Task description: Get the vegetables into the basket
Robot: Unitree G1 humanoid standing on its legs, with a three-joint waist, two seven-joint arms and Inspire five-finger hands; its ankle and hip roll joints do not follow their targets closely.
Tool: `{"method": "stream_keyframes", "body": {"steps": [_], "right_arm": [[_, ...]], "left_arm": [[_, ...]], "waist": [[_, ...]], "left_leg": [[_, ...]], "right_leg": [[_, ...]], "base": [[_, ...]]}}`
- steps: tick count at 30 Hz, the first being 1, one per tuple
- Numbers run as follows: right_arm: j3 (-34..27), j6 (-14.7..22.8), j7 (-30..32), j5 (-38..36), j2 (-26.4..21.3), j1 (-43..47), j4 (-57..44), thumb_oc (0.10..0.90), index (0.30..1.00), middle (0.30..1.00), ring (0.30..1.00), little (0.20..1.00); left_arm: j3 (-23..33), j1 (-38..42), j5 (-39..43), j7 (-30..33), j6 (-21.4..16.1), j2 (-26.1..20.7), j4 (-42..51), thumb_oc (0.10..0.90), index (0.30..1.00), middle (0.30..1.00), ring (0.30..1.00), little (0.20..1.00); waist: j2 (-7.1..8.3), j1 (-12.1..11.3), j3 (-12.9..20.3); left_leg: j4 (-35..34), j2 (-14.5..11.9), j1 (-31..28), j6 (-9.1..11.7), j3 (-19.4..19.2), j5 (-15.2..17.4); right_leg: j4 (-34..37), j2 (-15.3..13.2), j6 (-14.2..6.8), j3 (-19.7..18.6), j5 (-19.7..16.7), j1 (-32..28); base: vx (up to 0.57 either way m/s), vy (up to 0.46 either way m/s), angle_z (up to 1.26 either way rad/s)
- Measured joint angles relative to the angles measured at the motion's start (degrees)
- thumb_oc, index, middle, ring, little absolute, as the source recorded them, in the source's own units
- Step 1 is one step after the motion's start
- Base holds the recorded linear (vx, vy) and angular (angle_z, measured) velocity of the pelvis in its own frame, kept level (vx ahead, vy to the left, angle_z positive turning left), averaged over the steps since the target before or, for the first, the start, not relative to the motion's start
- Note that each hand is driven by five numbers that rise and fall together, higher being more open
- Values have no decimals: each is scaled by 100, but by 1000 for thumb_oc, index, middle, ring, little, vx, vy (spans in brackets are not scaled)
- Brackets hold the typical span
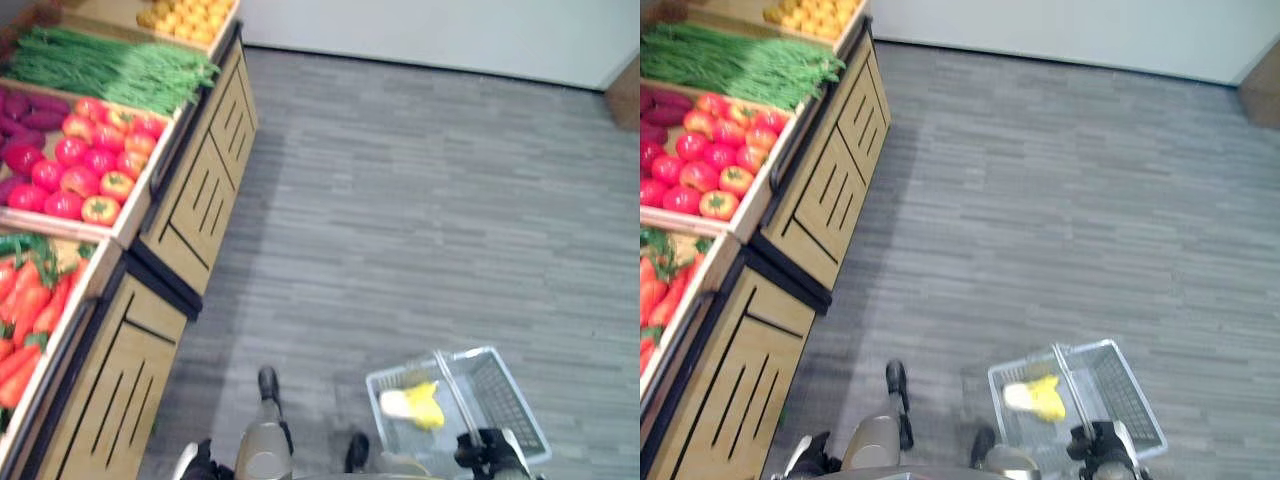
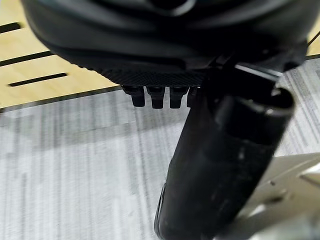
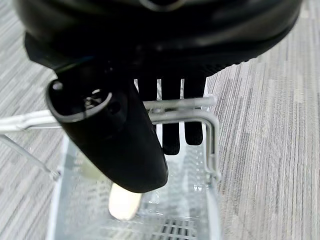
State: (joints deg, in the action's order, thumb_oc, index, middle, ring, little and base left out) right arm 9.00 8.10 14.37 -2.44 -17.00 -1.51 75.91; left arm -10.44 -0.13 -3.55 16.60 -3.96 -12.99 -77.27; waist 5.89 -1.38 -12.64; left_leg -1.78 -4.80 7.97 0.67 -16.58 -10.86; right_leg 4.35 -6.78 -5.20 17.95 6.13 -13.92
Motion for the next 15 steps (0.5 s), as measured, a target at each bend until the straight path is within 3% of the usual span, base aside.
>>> {"method": "stream_keyframes", "body": {"steps": [1,3,6,8,12,14,15], "right_arm": [[-4,-21,11,38,106,-57,76,400,300,300,300,300],[4,-65,-9,42,185,-62,16,400,300,300,300,300],[34,-59,-52,41,281,76,-96,400,300,300,300,300],[32,-77,-38,41,289,273,-116,400,300,300,300,300],[48,-104,-24,98,272,585,-168,400,300,300,300,300],[49,-89,-10,148,225,746,-184,400,300,300,300,300],[64,-53,-7,162,165,760,-226,400,300,300,300,300]], "left_arm": [[-12,37,-95,-15,11,-77,53,900,1000,1000,1000,1000],[-134,110,-133,-26,-7,-158,138,900,1000,1000,1000,1000],[-162,479,-189,-25,-81,-307,243,900,1000,1000,1000,1000],[-242,686,-190,-23,-87,-400,343,900,1000,1000,1000,1000],[-218,700,-188,-4,-138,-389,556,900,1000,1000,1000,1000],[-228,683,-185,-37,-90,-326,487,900,1000,1000,1000,1000],[-238,670,-184,-39,-75,-282,413,900,1000,1000,1000,1000]], "waist": [[145,65,114],[79,97,149],[89,60,152],[124,24,149],[134,-206,137],[80,-204,87],[28,-141,25]], "left_leg": [[-170,309,-178,-207,-42,186],[-252,372,-296,-483,25,173],[-242,494,-307,-695,163,335],[-244,655,-356,-731,215,442],[-192,738,-535,-696,140,644],[-160,721,-675,-658,122,848],[-209,706,-845,-753,244,920]], "right_leg": [[-646,-360,-138,-89,-38,232],[-1623,-536,-233,-332,96,728],[-1699,-534,-394,-683,131,1183],[-1596,-622,-457,-722,-250,1471],[-1810,-695,-536,-735,-316,1432],[-2696,-738,-570,-844,-346,1737],[-3559,-749,-521,-1084,-452,2071]], "base": [[279,327,2],[116,169,15],[112,209,22],[66,140,19],[86,157,-13],[166,123,-9],[132,-10,29]]}}
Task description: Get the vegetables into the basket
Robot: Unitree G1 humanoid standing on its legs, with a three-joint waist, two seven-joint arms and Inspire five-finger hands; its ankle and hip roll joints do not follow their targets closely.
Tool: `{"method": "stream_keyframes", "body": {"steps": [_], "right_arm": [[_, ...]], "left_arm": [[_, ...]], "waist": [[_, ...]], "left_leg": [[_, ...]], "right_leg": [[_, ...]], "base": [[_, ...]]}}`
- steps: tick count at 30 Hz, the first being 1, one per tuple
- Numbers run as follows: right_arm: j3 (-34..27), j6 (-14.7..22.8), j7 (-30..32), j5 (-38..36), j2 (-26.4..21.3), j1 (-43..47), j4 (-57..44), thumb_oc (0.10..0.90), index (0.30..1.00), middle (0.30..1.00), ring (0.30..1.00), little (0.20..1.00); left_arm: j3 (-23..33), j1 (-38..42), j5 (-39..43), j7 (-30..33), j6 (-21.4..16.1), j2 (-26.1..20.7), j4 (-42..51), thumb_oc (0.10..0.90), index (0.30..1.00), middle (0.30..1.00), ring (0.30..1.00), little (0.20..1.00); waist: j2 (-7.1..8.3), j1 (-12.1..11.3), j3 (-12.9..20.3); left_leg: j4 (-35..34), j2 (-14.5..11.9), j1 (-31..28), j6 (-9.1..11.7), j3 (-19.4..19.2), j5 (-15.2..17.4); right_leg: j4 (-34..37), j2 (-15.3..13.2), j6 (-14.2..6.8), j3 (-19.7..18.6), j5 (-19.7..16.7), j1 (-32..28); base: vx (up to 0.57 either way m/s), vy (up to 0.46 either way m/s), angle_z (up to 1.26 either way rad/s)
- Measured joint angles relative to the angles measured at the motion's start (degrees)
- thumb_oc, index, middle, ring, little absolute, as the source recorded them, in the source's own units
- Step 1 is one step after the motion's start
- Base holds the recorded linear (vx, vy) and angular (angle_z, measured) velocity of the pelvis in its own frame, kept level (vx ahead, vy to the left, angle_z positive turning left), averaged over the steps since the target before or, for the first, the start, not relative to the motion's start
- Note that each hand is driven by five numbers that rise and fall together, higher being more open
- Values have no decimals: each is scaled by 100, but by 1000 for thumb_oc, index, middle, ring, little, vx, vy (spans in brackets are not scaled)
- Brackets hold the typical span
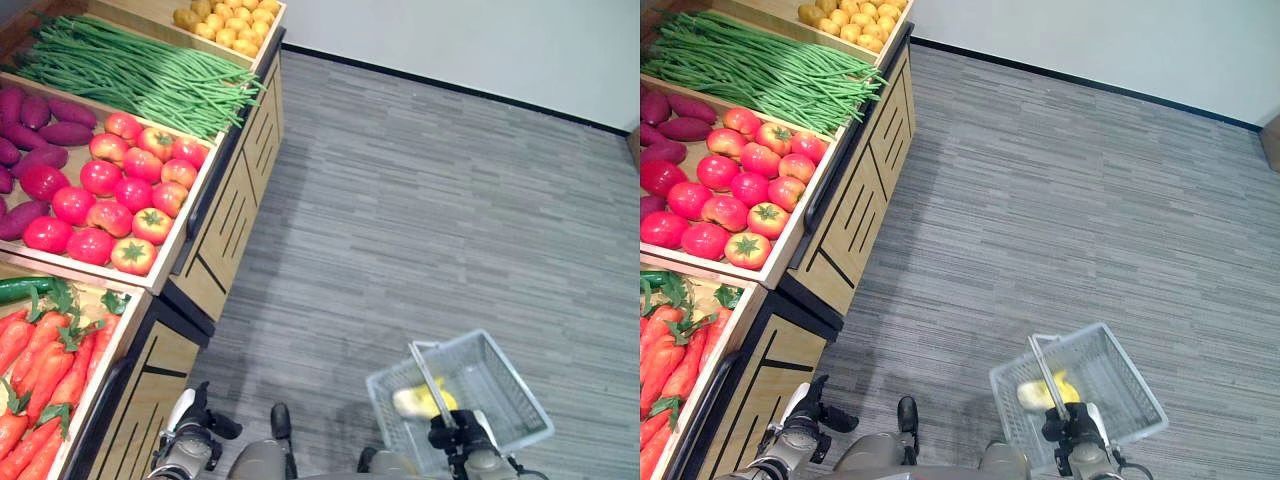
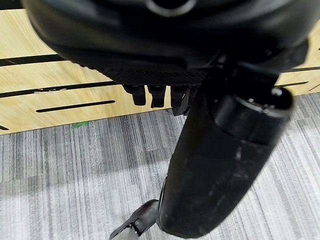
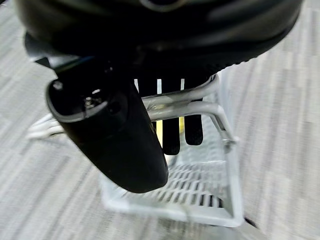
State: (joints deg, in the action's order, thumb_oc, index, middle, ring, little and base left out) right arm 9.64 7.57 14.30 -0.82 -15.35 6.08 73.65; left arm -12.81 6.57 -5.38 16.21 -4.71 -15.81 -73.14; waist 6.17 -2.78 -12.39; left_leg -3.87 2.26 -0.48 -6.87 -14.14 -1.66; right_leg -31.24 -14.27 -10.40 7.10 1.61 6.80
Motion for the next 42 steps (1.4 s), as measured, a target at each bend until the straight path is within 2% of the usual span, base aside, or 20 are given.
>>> {"method": "stream_keyframes", "body": {"steps": [1,2,4,5,6,7,9,11,12,13,14,17,22,24,26,28,30,34,38,42], "right_arm": [[36,85,-2,0,-46,-12,-43,400,300,300,300,300],[69,93,-1,-1,-52,-36,-72,400,300,300,300,300],[217,115,-43,-12,32,-184,-96,400,300,300,300,300],[210,101,-42,-20,46,-206,-93,400,300,300,300,300],[218,133,-43,-20,49,-224,-119,400,300,300,300,300],[215,148,-46,-21,50,-228,-140,400,300,300,300,300],[175,125,-1,-32,29,-255,-168,400,300,300,300,300],[132,110,-17,-32,87,-417,-49,400,300,300,300,300],[111,83,-6,-36,77,-438,-47,400,300,300,300,300],[96,59,12,-37,51,-442,-46,400,300,300,300,300],[59,82,-29,-31,-11,-382,-84,400,300,300,300,300],[66,76,-55,-31,-70,-211,-115,400,300,300,300,300],[99,146,-58,-21,-244,-134,-119,400,300,300,300,300],[89,142,-47,-32,-264,-242,-143,400,300,300,300,300],[83,129,-49,-32,-290,-344,-102,400,300,300,300,300],[80,123,-51,-33,-306,-333,-91,400,300,300,300,300],[-30,169,-18,-61,-307,-344,-123,400,300,300,300,300],[-50,143,31,-133,-369,-370,-100,400,300,300,300,300],[-89,128,55,-136,-376,-442,-72,400,300,300,300,300],[-93,89,54,-133,-359,-479,-46,400,300,300,300,300]], "left_arm": [[-7,-5,2,3,9,29,-78,900,1000,1000,1000,1000],[-8,-4,5,8,8,33,-92,900,1000,1000,1000,1000],[10,-82,102,12,22,-43,-113,900,1000,1000,1000,1000],[32,-145,124,11,33,-41,-140,900,1000,1000,1000,1000],[119,-113,128,17,37,5,-291,900,1000,1000,1000,1000],[131,-81,132,18,52,12,-374,900,1000,1000,1000,1000],[179,-101,140,17,62,40,-539,900,1000,1000,1000,1000],[180,-393,139,16,40,-46,-420,900,1000,1000,1000,1000],[237,-496,143,30,16,17,-365,900,1000,1000,1000,1000],[237,-520,148,69,12,64,-348,900,1000,1000,1000,1000],[289,-586,152,110,7,142,-359,900,1000,1000,1000,1000],[290,-509,210,115,-3,187,-352,900,1000,1000,1000,1000],[281,-438,219,148,4,175,-334,900,1000,1000,1000,1000],[248,-250,220,181,30,181,-411,900,1000,1000,1000,1000],[224,-134,219,190,26,190,-334,900,1000,1000,1000,1000],[224,-28,221,230,59,184,-354,900,1000,1000,1000,1000],[34,68,154,283,204,156,-395,900,1000,1000,1000,1000],[6,70,163,248,124,197,-294,900,1000,1000,1000,1000],[53,-39,149,226,66,223,-301,900,1000,1000,1000,1000],[8,-142,93,217,78,189,-223,900,1000,1000,1000,1000]], "waist": [[-104,72,-83],[-126,83,-80],[1,136,-89],[-50,144,-200],[-59,249,-224],[-98,286,-257],[-115,519,-340],[131,428,-296],[89,366,-322],[39,362,-278],[-156,346,-224],[-147,348,-227],[-178,290,-237],[-192,390,-254],[-228,422,-293],[-301,489,-353],[-394,792,-419],[-658,756,-410],[-534,678,-355],[-409,630,-304]], "left_leg": [[-71,-24,-139,-25,192,24],[-74,-39,-140,-13,250,32],[-70,-46,-135,11,568,-61],[-52,-44,-225,71,852,53],[16,-104,-217,77,1053,132],[18,-118,-226,112,1139,108],[6,-72,-330,264,1631,89],[-94,130,-729,417,1905,218],[-48,53,-853,526,1967,340],[72,-17,-757,601,1946,435],[242,-240,-628,692,1928,531],[675,-544,-335,858,1979,590],[658,-779,-262,1091,1996,432],[825,-763,-77,1281,2184,387],[927,-795,122,1388,1816,320],[970,-957,312,1331,1011,306],[1063,-1317,522,1348,-399,270],[343,-1255,364,1303,-252,21],[-8,-856,148,1046,-249,-197],[-54,-586,147,807,-238,-209]], "right_leg": [[-641,86,-21,-289,160,397],[-603,153,-10,-357,238,474],[687,387,13,-388,279,825],[1216,597,93,-499,148,890],[2091,850,96,-914,117,684],[2446,910,112,-1053,38,628],[3284,1093,232,-1320,-529,558],[3076,942,374,-1161,-959,410],[2988,994,617,-1016,-1147,366],[3027,1043,613,-956,-1091,347],[3139,1220,694,-790,-1059,269],[3544,1466,1004,-379,-1174,4],[3615,1668,1216,-168,-1026,-104],[3618,1595,1279,153,-945,-138],[3623,1501,1406,488,-848,-169],[3620,1427,1427,686,-848,-170],[3652,1224,1399,1217,-822,-217],[3564,1126,1110,1221,-827,-160],[3396,816,788,917,-855,-109],[3334,578,634,880,-932,-63]], "base": [[129,-66,45],[91,-65,94],[232,-158,107],[359,-249,93],[293,-228,71],[147,-123,106],[103,-145,138],[117,-248,92],[104,-247,40],[104,-247,39],[61,-243,36],[83,-284,50],[56,-147,30],[9,-10,72],[-15,23,97],[-29,25,78],[19,27,98],[51,102,34],[45,168,-3],[35,183,10]]}}
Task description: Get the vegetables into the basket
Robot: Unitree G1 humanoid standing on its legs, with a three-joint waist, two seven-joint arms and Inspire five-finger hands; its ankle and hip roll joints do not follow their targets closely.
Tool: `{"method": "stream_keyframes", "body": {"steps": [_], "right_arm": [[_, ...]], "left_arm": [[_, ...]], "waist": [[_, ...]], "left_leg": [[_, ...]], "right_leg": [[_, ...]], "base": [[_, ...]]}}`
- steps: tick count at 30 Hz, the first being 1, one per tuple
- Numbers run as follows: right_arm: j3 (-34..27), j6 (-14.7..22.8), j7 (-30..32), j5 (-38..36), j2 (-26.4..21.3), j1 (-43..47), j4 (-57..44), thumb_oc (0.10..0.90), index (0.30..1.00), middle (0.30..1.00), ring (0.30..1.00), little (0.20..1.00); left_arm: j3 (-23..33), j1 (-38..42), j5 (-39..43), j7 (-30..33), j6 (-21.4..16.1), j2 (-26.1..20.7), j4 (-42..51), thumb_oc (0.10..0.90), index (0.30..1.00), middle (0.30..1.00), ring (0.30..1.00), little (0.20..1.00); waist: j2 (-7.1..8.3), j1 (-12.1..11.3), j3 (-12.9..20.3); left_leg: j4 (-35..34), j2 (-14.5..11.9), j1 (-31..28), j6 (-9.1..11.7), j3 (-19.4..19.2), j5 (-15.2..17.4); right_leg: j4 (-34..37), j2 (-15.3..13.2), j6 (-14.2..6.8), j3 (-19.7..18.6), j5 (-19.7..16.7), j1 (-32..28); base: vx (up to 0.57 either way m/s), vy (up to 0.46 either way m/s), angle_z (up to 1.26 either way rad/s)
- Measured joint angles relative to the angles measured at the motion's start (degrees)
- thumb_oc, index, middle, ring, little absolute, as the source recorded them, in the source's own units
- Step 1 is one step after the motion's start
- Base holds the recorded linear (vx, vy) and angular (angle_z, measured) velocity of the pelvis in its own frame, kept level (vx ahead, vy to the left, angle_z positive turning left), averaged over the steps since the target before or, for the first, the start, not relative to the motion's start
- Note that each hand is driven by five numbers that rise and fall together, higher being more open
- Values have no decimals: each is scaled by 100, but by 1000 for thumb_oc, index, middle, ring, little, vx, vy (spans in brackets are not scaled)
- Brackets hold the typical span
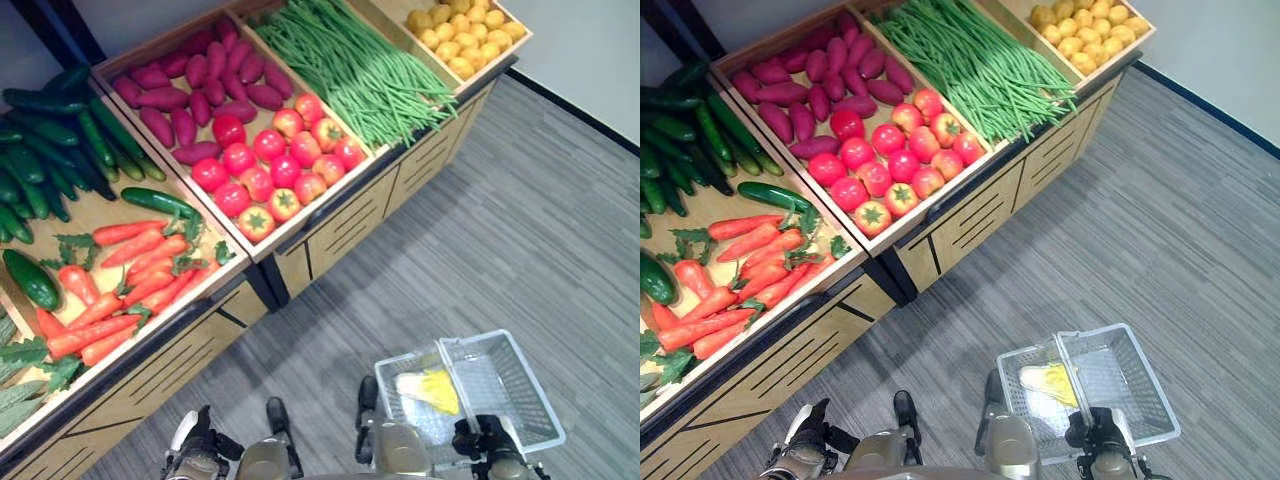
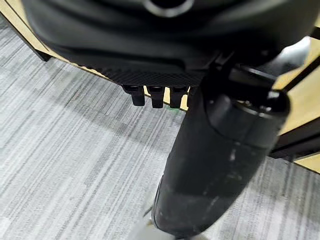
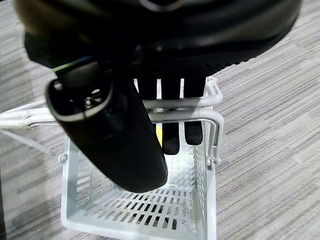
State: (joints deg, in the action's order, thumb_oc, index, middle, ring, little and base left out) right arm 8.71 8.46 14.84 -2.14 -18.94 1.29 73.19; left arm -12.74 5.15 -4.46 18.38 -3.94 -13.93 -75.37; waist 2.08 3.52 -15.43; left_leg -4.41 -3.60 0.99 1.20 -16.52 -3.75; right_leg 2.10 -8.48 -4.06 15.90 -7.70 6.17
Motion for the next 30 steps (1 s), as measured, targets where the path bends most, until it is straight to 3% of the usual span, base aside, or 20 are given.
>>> {"method": "stream_keyframes", "body": {"steps": [6,11,12,14,16,19,21,22,23,26,30], "right_arm": [[33,-70,-74,21,119,120,38,400,300,300,300,300],[50,-106,-97,82,138,148,110,400,300,300,300,300],[49,-102,-95,78,136,155,81,400,300,300,300,300],[64,-82,-74,53,166,54,32,400,300,300,300,300],[58,-140,-68,31,304,70,179,400,300,300,300,300],[63,-103,-55,-22,479,27,180,400,300,300,300,300],[58,-94,-60,-56,505,-21,221,400,300,300,300,300],[40,-118,-52,-68,353,8,253,400,300,300,300,300],[52,-115,-68,-59,279,26,198,400,300,300,300,300],[51,-35,-78,-58,140,31,90,400,300,300,300,300],[20,-38,-89,-60,14,18,103,400,300,300,300,300]], "left_arm": [[228,34,5,2,-30,-86,64,900,1000,1000,1000,1000],[226,21,35,-7,-64,-71,13,900,1000,1000,1000,1000],[215,24,53,-6,-59,-70,7,900,1000,1000,1000,1000],[216,51,124,2,-67,-105,11,900,1000,1000,1000,1000],[219,-4,130,3,-81,-191,5,900,1000,1000,1000,1000],[477,-158,387,20,-44,-320,-172,900,1000,1000,1000,1000],[703,-307,596,16,-48,-387,-203,900,1000,1000,1000,1000],[794,-448,716,17,-69,-244,-172,900,1000,1000,1000,1000],[834,-515,790,15,-60,-201,-181,900,1000,1000,1000,1000],[1066,-492,942,18,-64,-57,-184,900,1000,1000,1000,1000],[1582,-351,1600,21,-162,166,-176,900,1000,1000,1000,1000]], "waist": [[195,-192,73],[231,-248,113],[222,-245,115],[183,-84,179],[259,-193,232],[325,-235,305],[422,-254,360],[71,-328,431],[-54,-334,470],[-149,-332,489],[-177,-279,503]], "left_leg": [[26,97,-158,-89,55,166],[-99,103,-349,-174,160,245],[-99,112,-348,-165,259,248],[-97,97,-236,-279,678,147],[-90,117,-243,-276,706,137],[-66,92,-225,-183,948,109],[-66,80,-324,107,1146,71],[-65,-284,-350,228,1143,86],[-60,-431,-346,296,1125,62],[79,-664,-226,438,1080,-43],[76,-842,-164,586,1093,-45]], "right_leg": [[-76,-83,-34,-93,-13,-181],[-698,-211,-107,-183,23,-82],[-915,-248,-186,-253,73,-3],[-1319,-265,-489,-908,450,277],[-1073,-343,-496,-1014,439,308],[-113,-379,-504,-1159,295,193],[192,-340,-452,-1236,-165,-55],[296,48,-290,-1154,-178,-159],[312,206,-211,-1121,-167,-152],[294,455,-9,-1055,-109,-146],[320,615,75,-951,22,-132]], "base": [[36,204,5],[26,75,10],[50,-20,33],[73,-87,91],[83,-126,46],[57,-187,41],[27,-330,60],[2,-264,16],[-3,-200,-6],[2,-149,4],[18,-56,11]]}}
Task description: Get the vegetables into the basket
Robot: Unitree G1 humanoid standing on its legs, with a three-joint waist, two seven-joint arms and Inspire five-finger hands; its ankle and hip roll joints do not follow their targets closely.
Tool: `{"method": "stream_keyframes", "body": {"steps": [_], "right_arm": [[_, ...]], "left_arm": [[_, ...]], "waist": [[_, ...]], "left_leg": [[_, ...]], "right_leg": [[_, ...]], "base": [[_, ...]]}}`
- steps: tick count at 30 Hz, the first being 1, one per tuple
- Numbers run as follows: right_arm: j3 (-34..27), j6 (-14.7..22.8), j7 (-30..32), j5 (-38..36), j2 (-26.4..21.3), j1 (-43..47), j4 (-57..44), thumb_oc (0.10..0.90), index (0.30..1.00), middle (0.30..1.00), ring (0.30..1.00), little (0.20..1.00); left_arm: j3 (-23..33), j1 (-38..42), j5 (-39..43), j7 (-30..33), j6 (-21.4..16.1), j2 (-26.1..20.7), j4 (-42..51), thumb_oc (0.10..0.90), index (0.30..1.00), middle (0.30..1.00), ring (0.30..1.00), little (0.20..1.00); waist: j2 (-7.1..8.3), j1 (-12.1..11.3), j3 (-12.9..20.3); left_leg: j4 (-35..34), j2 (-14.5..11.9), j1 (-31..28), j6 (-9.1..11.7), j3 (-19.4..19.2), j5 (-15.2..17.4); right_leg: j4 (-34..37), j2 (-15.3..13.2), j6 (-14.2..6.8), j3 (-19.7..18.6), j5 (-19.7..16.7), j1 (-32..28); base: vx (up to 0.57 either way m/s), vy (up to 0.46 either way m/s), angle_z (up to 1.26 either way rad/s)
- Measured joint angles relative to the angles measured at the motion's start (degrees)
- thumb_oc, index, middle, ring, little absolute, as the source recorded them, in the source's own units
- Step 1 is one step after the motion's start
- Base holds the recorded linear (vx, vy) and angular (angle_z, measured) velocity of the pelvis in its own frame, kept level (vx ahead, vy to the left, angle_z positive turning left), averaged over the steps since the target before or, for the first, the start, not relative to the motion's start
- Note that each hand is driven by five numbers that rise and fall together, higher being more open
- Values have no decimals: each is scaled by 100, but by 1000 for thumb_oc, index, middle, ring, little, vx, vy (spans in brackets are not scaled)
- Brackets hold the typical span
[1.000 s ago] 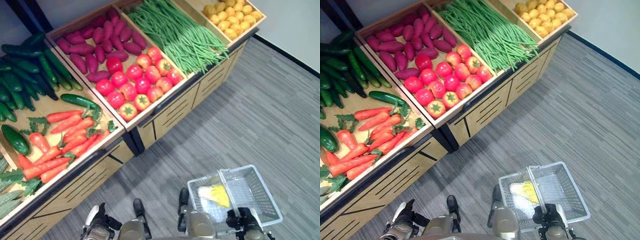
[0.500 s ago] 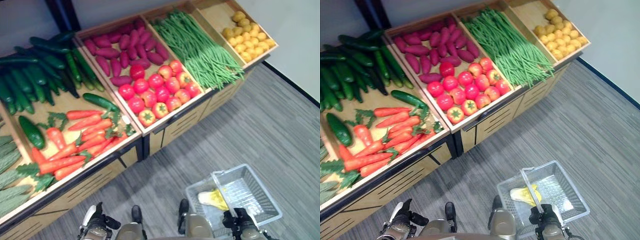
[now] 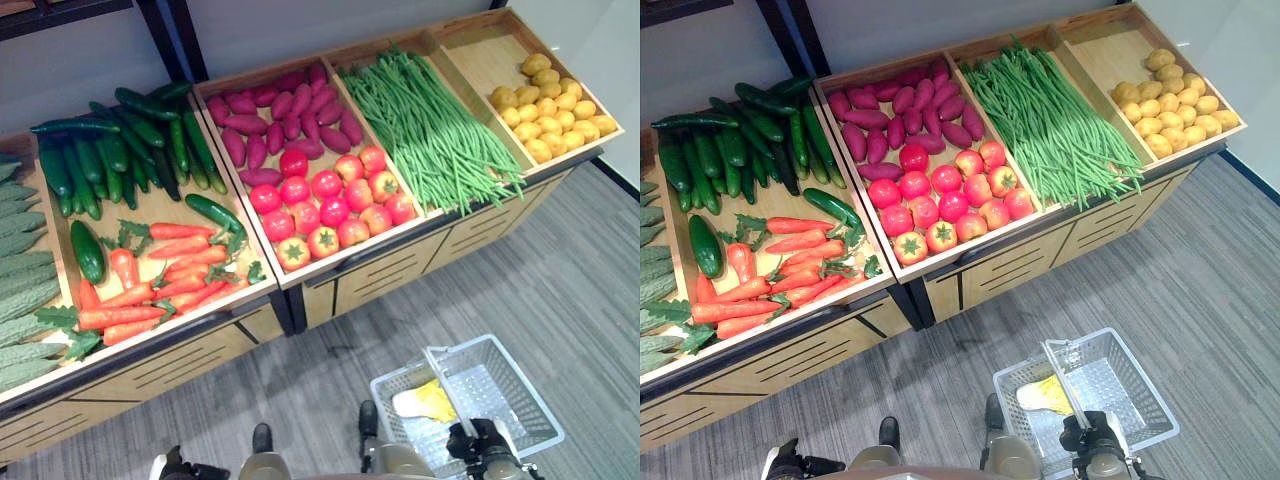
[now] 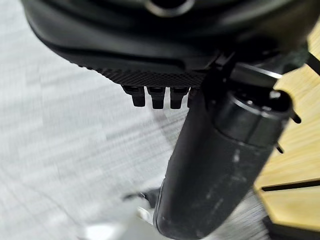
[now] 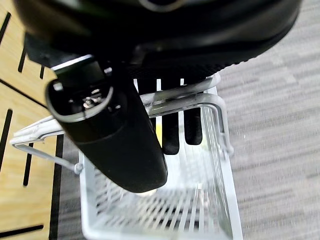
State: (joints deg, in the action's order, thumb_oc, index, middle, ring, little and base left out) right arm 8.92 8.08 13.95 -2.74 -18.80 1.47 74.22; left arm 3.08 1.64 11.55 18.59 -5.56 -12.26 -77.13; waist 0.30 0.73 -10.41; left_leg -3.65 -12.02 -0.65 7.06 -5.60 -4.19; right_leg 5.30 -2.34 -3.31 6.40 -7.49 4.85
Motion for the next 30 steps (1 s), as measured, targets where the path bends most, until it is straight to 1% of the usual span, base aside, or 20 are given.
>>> {"method": "stream_keyframes", "body": {"steps": [2,6,9,10,11,12,15,16,18,20,21,22,23,24,25,26,27,28,29,30], "right_arm": [[-47,-1,-3,0,-17,-25,74,400,300,300,300,300],[-127,-82,-38,1,0,-253,222,400,300,300,300,300],[-129,-144,-47,2,-19,-382,249,400,300,300,300,300],[-129,-168,-83,2,-23,-398,254,400,300,300,300,300],[-132,-172,-104,2,-28,-428,241,400,300,300,300,300],[-132,-174,-154,2,-55,-433,241,400,300,300,300,300],[-129,-171,-182,1,-99,-427,229,400,300,300,300,300],[-124,-169,-306,7,-186,-434,289,400,300,300,300,300],[-124,-143,-296,5,-268,-456,291,400,300,300,300,300],[-132,-132,-290,6,-296,-474,313,400,300,300,300,300],[-152,-133,-276,6,-293,-473,323,400,300,300,300,300],[-186,-120,-258,6,-287,-604,287,400,300,300,300,300],[-234,-91,-273,9,-274,-726,275,400,300,300,300,300],[-308,-80,-282,9,-239,-797,298,400,300,300,300,300],[-413,-66,-272,7,-217,-787,287,400,300,300,300,300],[-444,-50,-255,7,-218,-761,285,400,300,300,300,300],[-576,-25,-272,11,-219,-770,275,400,300,300,300,300],[-669,21,-272,9,-214,-760,255,400,300,300,300,300],[-681,19,-272,13,-226,-729,223,400,300,300,300,300],[-681,35,-269,15,-225,-684,202,400,300,300,300,300]], "left_arm": [[556,32,503,7,-33,80,-20,900,1000,1000,1000,1000],[1612,-1,1928,156,-126,-131,-306,900,1000,1000,1000,1000],[1602,-105,2122,184,-116,-404,-371,900,1000,1000,1000,1000],[1877,-124,2173,142,-106,-545,-468,900,1000,1000,1000,1000],[1999,-145,2250,169,-108,-666,-548,900,1000,1000,1000,1000],[2251,-187,2346,214,-91,-1018,-658,900,1000,1000,1000,1000],[2332,-219,2455,389,-216,-1375,-558,900,1000,1000,1000,1000],[2844,-237,2456,424,-112,-1658,-503,900,1000,1000,1000,1000],[2925,-266,2403,683,-132,-2118,-441,900,1000,1000,1000,1000],[2823,-313,2092,898,-144,-2503,-190,900,1000,1000,1000,1000],[2718,-412,1793,1030,-195,-2642,179,900,1000,1000,1000,1000],[2785,-527,1425,1294,73,-2666,1129,900,1000,1000,1000,1000],[2690,-780,1027,1558,205,-2678,2545,900,1000,1000,1000,1000],[2537,-1039,364,1712,9,-2801,3684,900,1000,1000,1000,1000],[2372,-1078,-190,1840,-262,-3048,4226,900,1000,1000,1000,1000],[2330,-1044,-531,1937,-305,-3193,4532,900,1000,1000,1000,1000],[2332,-1079,-882,2023,-74,-3241,5107,900,1000,1000,1000,1000],[2309,-1101,-1315,2099,-1,-3254,5549,900,1000,1000,1000,1000],[2253,-1096,-1872,2145,-49,-3282,5781,900,1000,1000,1000,1000],[2132,-1079,-2151,2145,-90,-3337,5884,900,1000,1000,1000,1000]], "waist": [[-32,21,15],[-76,30,43],[-123,22,70],[-130,18,94],[-127,31,121],[-140,24,161],[-139,0,195],[-158,-29,279],[-160,14,324],[-124,-12,337],[-158,-13,333],[-135,-101,314],[-93,-213,314],[-28,-282,304],[2,-295,307],[13,-291,314],[29,-271,310],[32,-224,301],[15,-198,287],[7,-134,278]], "left_leg": [[-30,3,-20,113,-11,70],[-141,177,-246,-10,-160,150],[-141,285,-253,-32,-190,160],[-141,298,-286,-16,-200,149],[-140,294,-323,-24,-225,156],[-140,309,-369,-35,-256,165],[-141,319,-377,-35,-260,166],[-142,331,-386,-38,-267,169],[-142,331,-391,-44,-272,191],[-143,330,-378,-61,-268,201],[-142,332,-387,-62,-268,200],[-143,339,-386,-55,-258,186],[-170,330,-352,0,-207,149],[-170,332,-282,12,-134,149],[-166,338,-240,-2,-99,136],[-166,346,-241,-6,-111,139],[-171,344,-237,10,-103,163],[-171,366,-235,7,-84,163],[-172,386,-236,5,-74,159],[-171,397,-242,4,-76,155]], "right_leg": [[0,-9,-8,2,-6,0],[1,-202,-84,-64,-55,-90],[-1,-270,-127,-105,-70,-78],[-2,-276,-173,-119,-129,-101],[-1,-264,-146,-133,-143,-125],[0,-286,-147,-157,-138,-159],[0,-298,-150,-164,-138,-164],[-1,-307,-155,-168,-135,-168],[0,-311,-208,-165,-96,-176],[-1,-313,-207,-150,-95,-176],[1,-325,-193,-150,-85,-163],[-2,-328,-160,-132,-65,-167],[-1,-328,-187,-87,-81,-198],[-3,-339,-191,-32,-81,-172],[-3,-355,-187,1,-78,-144],[-2,-367,-187,-2,-78,-124],[-2,-378,-197,-12,-85,-129],[-2,-400,-211,-4,-94,-134],[-1,-420,-230,0,-106,-141],[-1,-428,-270,-8,-132,-142]], "base": [[35,9,-1],[23,27,-12],[15,49,-5],[0,33,-6],[-5,54,-10],[-9,42,-9],[-15,60,-2],[-19,75,-1],[-6,24,0],[0,10,2],[-5,9,4],[-16,-1,12],[-20,-3,25],[-20,-2,29],[-8,-1,18],[0,0,0],[-1,5,-4],[0,0,0],[-5,18,3],[0,0,0]]}}
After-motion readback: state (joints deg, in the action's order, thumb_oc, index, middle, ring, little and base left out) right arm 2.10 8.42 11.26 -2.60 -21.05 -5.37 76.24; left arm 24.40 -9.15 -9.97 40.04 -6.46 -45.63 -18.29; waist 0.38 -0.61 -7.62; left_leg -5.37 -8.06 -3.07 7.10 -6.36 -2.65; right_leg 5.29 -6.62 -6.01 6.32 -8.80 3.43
